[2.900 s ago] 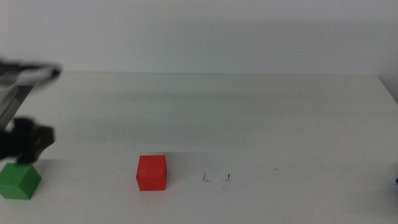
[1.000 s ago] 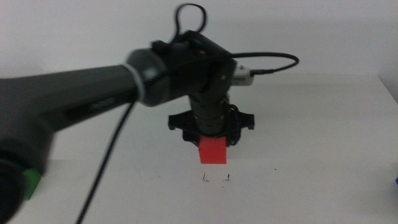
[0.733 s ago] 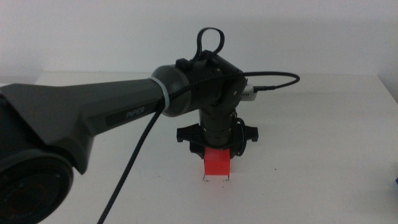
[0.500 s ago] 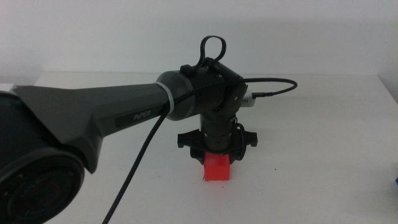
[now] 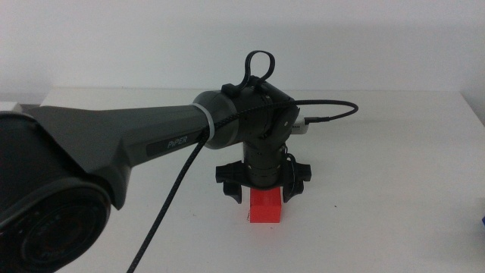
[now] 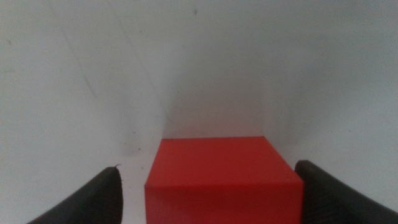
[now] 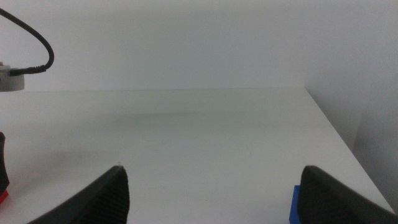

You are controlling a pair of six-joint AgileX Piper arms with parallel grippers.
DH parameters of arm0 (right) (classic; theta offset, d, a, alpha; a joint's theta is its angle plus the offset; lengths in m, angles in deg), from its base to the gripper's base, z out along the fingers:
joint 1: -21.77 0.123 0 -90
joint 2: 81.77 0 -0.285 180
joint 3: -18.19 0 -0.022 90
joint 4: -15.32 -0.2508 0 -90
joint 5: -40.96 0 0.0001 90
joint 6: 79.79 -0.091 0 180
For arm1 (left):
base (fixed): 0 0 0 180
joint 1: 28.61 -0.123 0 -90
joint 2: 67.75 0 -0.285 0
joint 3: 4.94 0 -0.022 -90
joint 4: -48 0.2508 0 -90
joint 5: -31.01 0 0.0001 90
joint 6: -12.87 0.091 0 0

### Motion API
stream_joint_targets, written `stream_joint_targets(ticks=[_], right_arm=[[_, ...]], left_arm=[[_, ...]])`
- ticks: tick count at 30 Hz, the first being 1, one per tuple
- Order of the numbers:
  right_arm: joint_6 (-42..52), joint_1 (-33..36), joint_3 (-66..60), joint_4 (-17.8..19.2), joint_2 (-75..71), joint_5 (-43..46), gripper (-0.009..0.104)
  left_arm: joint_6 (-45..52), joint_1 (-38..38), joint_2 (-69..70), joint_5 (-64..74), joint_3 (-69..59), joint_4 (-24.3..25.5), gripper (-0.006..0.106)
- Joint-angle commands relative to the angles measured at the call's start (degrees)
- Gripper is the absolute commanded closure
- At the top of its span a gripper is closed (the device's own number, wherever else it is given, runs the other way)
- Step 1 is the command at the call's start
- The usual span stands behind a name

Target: Stack red cubes first, then green, then blue cubes in a specific spot.

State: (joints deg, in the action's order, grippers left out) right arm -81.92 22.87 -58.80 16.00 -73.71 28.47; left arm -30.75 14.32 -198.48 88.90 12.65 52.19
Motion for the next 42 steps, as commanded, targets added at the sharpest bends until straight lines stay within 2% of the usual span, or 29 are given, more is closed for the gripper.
stream_joint_targets(ticks=[1, 3, 7, 10, 13, 17, 23, 25, 28, 39, 42], right_arm=[[0.5, -0.5, -0.2, 0.5, -0.3, 0.5, 0.002], [0.5, -0.5, -0.2, 0.5, -0.3, 0.5, 0.002], [0.5, -0.5, -0.2, 0.5, -0.3, 0.5, 0.002], [0.5, -0.5, -0.2, 0.5, -0.3, 0.5, 0.002], [0.5, -0.5, -0.2, 0.5, -0.3, 0.5, 0.002], [0.5, -0.5, -0.2, 0.5, -0.3, 0.5, 0.002], [0.5, -0.5, -0.2, 0.5, -0.3, 0.5, 0.002], [0.5, -0.5, -0.2, 0.5, -0.3, 0.5, 0.002], [0.5, -0.5, -0.2, 0.5, -0.3, 0.5, 0.002], [0.5, -0.5, -0.2, 0.5, -0.3, 0.5, 0.002], [0.5, -0.5, -0.2, 0.5, -0.3, 0.5, 0.002]], left_arm=[[0.8, -0.1, 2.0, 0.5, 0.9, 0.5, 0.007], [3.0, -0.3, 5.7, 2.1, 0.9, 2.1, 0.007], [6.4, -2.0, 14.8, 12.1, -1.7, 12.6, 0.007], [7.7, -7.3, 22.9, 12.1, -10.0, 15.3, 0.007], [13.8, -15.7, 32.3, 10.8, -20.3, 13.2, 0.007], [26.6, -29.6, 41.5, 7.1, -30.0, 7.3, 0.007], [46.3, -47.9, 41.6, 5.2, -34.4, -5.5, 0.007], [50.9, -51.8, 40.2, 3.9, -35.4, -7.6, 0.007], [52.4, -54.7, 38.2, 1.1, -36.7, -8.2, 0.007], [53.7, -57.8, 31.7, -6.6, -37.0, -7.2, 0.007], [55.9, -59.0, 29.8, -8.1, -37.0, -8.9, 0.007]])
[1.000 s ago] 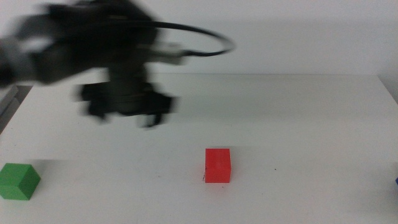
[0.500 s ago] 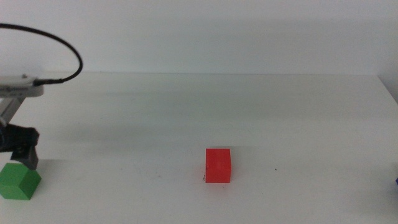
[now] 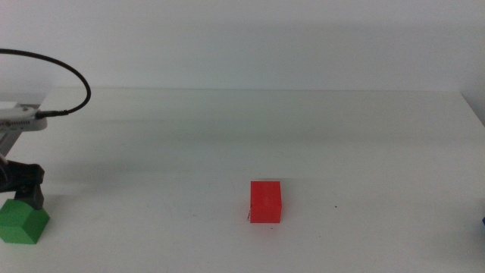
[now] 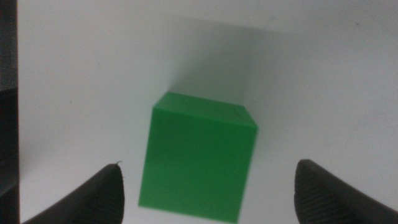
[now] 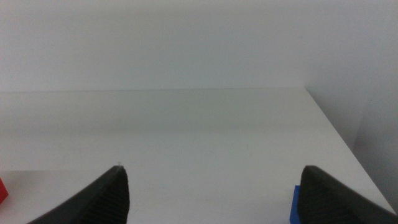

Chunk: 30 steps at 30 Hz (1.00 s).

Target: Stack red cubes first, then green, then blue cubes in a specific spot.

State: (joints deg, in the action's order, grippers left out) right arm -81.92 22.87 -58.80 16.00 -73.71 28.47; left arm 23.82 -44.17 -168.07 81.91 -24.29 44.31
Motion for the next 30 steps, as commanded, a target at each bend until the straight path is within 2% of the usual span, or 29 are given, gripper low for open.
stream_joint_targets(ticks=[1, 6, 9, 11, 16, 19, 22, 26, 30], right_arm=[[0.5, -0.5, -0.2, 0.5, -0.3, 0.5, 0.002], [0.5, -0.5, -0.2, 0.5, -0.3, 0.5, 0.002], [0.5, -0.5, -0.2, 0.5, -0.3, 0.5, 0.002], [0.5, -0.5, -0.2, 0.5, -0.3, 0.5, 0.002], [0.5, -0.5, -0.2, 0.5, -0.3, 0.5, 0.002], [0.5, -0.5, -0.2, 0.5, -0.3, 0.5, 0.002], [0.5, -0.5, -0.2, 0.5, -0.3, 0.5, 0.002], [0.5, -0.5, -0.2, 0.5, -0.3, 0.5, 0.002], [0.5, -0.5, -0.2, 0.5, -0.3, 0.5, 0.002]], left_arm=[[1.9, -1.0, -1.4, -1.5, 0.0, -1.7, 0.007], [3.1, -2.8, -4.5, -1.8, 0.0, -2.9, 0.008], [3.2, -2.7, -6.0, -1.8, 0.0, -2.9, 0.016], [3.5, -2.7, -6.5, -1.8, 0.0, -3.0, 0.028], [2.1, -2.6, -6.4, -2.2, 0.1, -4.6, 0.066], [-1.4, -1.0, -4.4, 0.9, 0.9, -5.5, 0.079], [-13.1, 7.0, -0.2, 7.2, 5.4, -1.2, 0.083], [-38.8, 27.9, 0.5, 14.1, 15.4, 4.7, 0.083], [-54.8, 45.8, -4.9, 17.7, 26.1, 9.0, 0.083]])
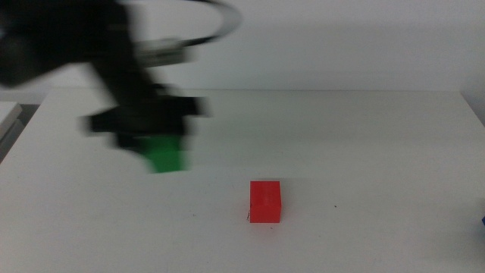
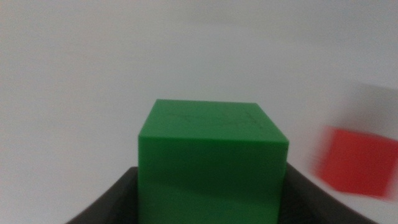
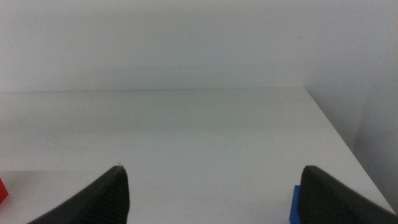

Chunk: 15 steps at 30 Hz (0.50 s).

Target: Stack red cubes first, then green, then blue cubes in a specific spot.

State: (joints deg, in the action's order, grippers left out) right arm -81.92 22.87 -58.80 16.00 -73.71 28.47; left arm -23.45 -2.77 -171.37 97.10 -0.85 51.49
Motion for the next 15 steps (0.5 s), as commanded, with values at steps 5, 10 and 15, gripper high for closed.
stream_joint_targets(ticks=[5, 10, 15], right_arm=[[0.5, -0.5, -0.2, 0.5, -0.3, 0.5, 0.002], [0.5, -0.5, -0.2, 0.5, -0.3, 0.5, 0.002], [0.5, -0.5, -0.2, 0.5, -0.3, 0.5, 0.002]], left_arm=[[-14.7, 17.0, -12.0, 3.9, 16.0, 4.6, 0.083], [-11.0, 18.4, -18.0, 3.9, 21.3, 2.0, 0.083], [-10.4, 18.1, -20.3, 3.9, 21.3, 1.6, 0.083]])
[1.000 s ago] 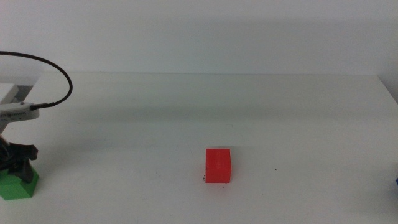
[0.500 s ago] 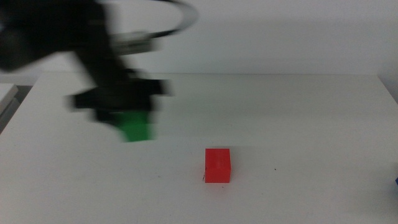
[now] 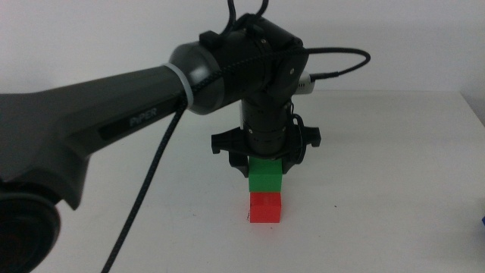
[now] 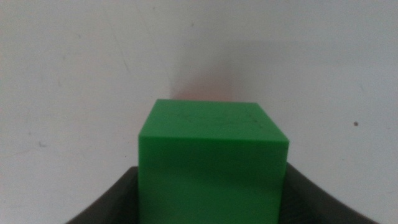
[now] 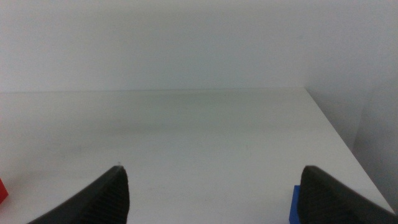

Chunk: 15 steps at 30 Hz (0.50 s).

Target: Stack red cubes first, then green, then blue cubes in a specific spot.

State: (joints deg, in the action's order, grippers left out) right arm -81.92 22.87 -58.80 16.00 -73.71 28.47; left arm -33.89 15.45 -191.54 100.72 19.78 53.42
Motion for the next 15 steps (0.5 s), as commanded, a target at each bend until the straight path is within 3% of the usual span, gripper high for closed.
stream_joint_targets(ticks=[1, 15], right_arm=[[0.5, -0.5, -0.2, 0.5, -0.3, 0.5, 0.002], [0.5, -0.5, -0.2, 0.5, -0.3, 0.5, 0.002]], left_arm=[[0.0, -0.2, -0.2, 0.3, 0.7, -0.3, 0.083], [0.0, -0.2, -2.0, 0.3, 0.6, -3.4, 0.082]])
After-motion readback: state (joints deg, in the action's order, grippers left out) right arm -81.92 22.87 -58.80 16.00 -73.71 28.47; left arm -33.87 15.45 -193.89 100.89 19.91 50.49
